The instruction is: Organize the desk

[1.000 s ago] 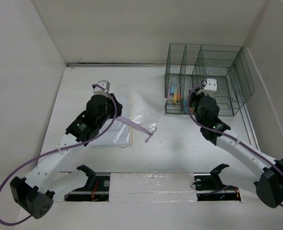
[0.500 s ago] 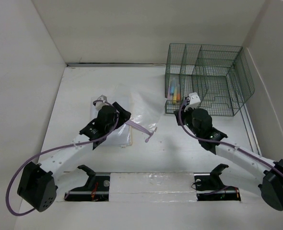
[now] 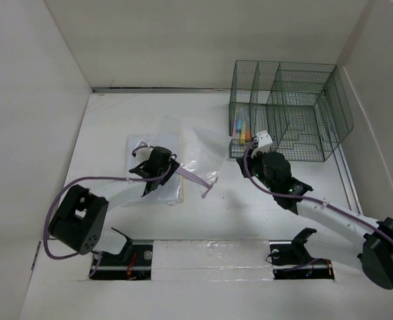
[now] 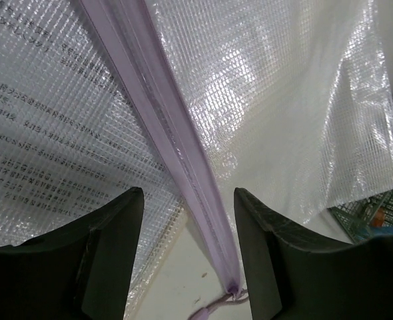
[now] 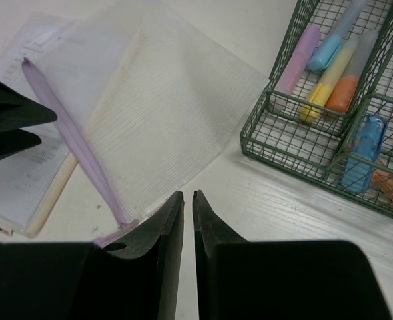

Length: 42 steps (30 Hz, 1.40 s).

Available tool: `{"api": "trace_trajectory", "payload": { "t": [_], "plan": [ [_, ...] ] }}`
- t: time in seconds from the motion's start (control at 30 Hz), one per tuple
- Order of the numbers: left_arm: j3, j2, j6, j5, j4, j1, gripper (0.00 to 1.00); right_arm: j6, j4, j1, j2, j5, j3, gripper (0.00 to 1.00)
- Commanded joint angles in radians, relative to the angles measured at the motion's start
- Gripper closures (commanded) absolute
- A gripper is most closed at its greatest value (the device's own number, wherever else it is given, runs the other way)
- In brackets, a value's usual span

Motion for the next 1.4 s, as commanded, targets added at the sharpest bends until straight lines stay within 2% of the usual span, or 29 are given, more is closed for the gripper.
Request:
{"api": "trace_trajectory", "payload": {
  "t": [0.0, 0.43, 0.53, 0.63, 0.67, 0.73, 0.77, 0.87, 1.1, 1.3, 1.37],
  "plan": [
    [0.076, 0.055, -0.038, -0.023, 0.008, 0.004, 0.48, 0.000, 0.042, 0.011, -0.019, -0.013, 0.007, 0.83],
    [0.139, 0.206, -0.013, -0.022, 0.020, 0.013, 0.49, 0.023, 0.040, 0.011, -0.021, 0.021, 0.002, 0.82],
    [0.136, 0.226, -0.013, -0.020, 0.035, 0.013, 0.52, 0.026, 0.040, 0.011, -0.018, 0.021, 0.001, 0.82],
    [0.134, 0.236, -0.001, -0.030, 0.047, 0.013, 0.61, 0.029, 0.045, 0.011, -0.015, 0.010, 0.001, 0.82],
    [0.136, 0.238, 0.005, -0.028, 0.060, 0.013, 0.71, 0.028, 0.046, 0.011, -0.015, 0.006, -0.001, 0.82],
    [0.131, 0.239, 0.020, -0.022, 0.072, 0.013, 0.83, 0.031, 0.049, 0.011, -0.013, -0.002, 0.001, 0.82],
    [0.127, 0.239, 0.023, -0.014, 0.083, 0.013, 0.93, 0.031, 0.049, 0.011, -0.012, -0.003, -0.001, 0.82],
    [0.114, 0.239, 0.036, -0.013, 0.095, 0.013, 1.00, 0.031, 0.049, 0.011, -0.015, -0.008, 0.001, 0.82],
    [0.076, 0.181, 0.077, -0.043, 0.109, 0.013, 1.00, 0.029, 0.057, 0.011, 0.004, -0.025, 0.002, 0.82],
    [0.048, 0.118, 0.088, -0.059, 0.101, 0.013, 1.00, 0.019, 0.063, 0.029, 0.031, -0.025, 0.015, 0.78],
    [0.036, 0.098, 0.098, -0.062, 0.106, 0.013, 1.00, -0.001, 0.078, 0.038, 0.051, -0.052, 0.021, 0.69]
  ]
}}
